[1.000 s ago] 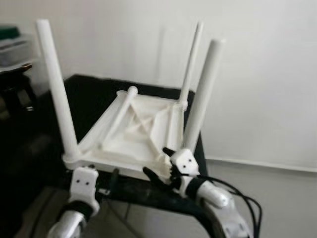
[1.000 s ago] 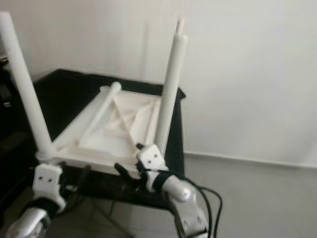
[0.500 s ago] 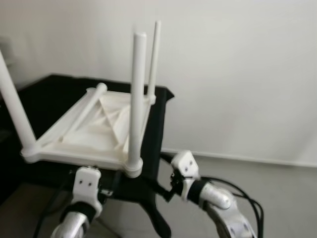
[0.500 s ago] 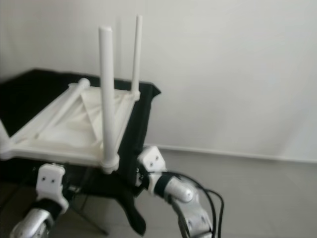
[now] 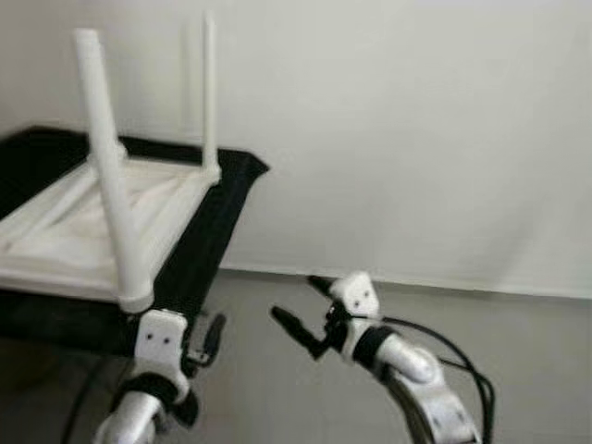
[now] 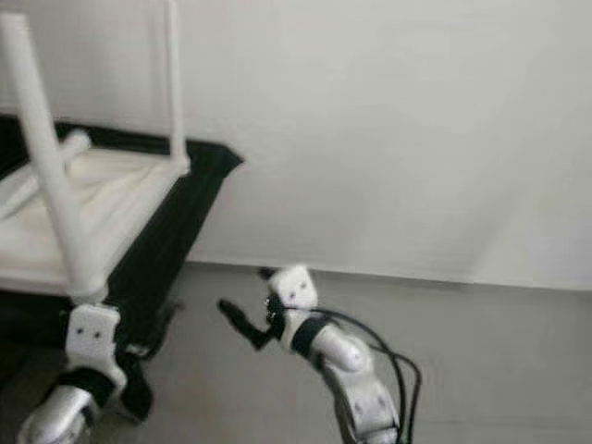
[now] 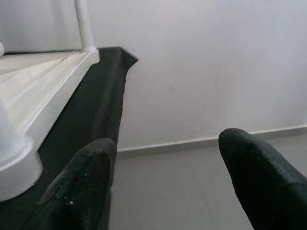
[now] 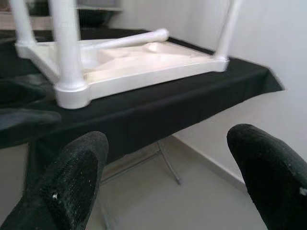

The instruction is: Building children table

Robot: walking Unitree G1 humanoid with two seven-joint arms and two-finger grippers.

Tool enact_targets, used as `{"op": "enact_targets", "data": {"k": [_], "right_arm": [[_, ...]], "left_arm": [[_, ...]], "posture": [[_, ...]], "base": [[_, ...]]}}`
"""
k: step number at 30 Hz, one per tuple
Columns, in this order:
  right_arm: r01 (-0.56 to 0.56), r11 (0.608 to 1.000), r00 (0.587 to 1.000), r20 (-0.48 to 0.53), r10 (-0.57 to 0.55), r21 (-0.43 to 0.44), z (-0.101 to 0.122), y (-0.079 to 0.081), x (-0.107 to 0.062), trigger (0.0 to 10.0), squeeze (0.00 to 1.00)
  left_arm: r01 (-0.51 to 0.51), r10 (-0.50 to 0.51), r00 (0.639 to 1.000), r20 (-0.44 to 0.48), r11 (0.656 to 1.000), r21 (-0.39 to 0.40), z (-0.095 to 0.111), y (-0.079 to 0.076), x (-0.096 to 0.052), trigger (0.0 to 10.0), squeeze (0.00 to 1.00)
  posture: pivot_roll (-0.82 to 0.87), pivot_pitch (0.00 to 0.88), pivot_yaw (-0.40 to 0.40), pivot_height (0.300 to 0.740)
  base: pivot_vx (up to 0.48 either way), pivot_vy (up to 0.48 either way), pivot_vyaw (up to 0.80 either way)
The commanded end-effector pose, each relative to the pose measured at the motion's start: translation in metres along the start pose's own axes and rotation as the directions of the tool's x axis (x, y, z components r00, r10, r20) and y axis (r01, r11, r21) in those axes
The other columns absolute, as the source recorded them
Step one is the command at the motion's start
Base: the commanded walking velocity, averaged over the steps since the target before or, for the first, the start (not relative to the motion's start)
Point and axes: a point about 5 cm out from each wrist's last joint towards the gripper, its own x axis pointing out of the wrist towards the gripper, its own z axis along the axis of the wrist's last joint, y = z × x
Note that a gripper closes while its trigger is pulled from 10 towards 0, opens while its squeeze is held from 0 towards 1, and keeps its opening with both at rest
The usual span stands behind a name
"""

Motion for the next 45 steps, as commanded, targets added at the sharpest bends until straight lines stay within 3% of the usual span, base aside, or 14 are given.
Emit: {"op": "enact_targets", "data": {"k": [1,15,45], "right_arm": [[0.056,0.998,0.998,-0.014,-0.056,0.005,-0.0021,-0.0089,-0.0046,10.0,0.0],[0.1,0.995,0.994,-0.032,-0.101,-0.009,-0.0035,-0.0125,-0.0033,10.0,0.0],[0.1,0.995,0.994,-0.037,-0.1,0.004,-0.0054,-0.0108,-0.0019,10.0,0.0]], "left_arm": [[0.013,-0.013,1.0,-0.001,1.0,-0.001,0.0018,-0.0051,0.0017,10.0,0.0],[0.003,-0.002,1.0,0.007,0.999,-0.047,0.0058,-0.0047,0.0096,10.0,0.0],[0.046,-0.046,0.999,-0.011,0.998,-0.051,0.0015,-0.0054,0.0108,10.0,0.0]], "posture": [[-0.06,0.0,-0.057,0.74],[-0.07,0.0,-0.055,0.74],[-0.07,0.0,-0.045,0.74]], "base": [[0.0,0.0,0.0],[0.0,0.0,0.0],[0.346,0.0,0.0]]}}
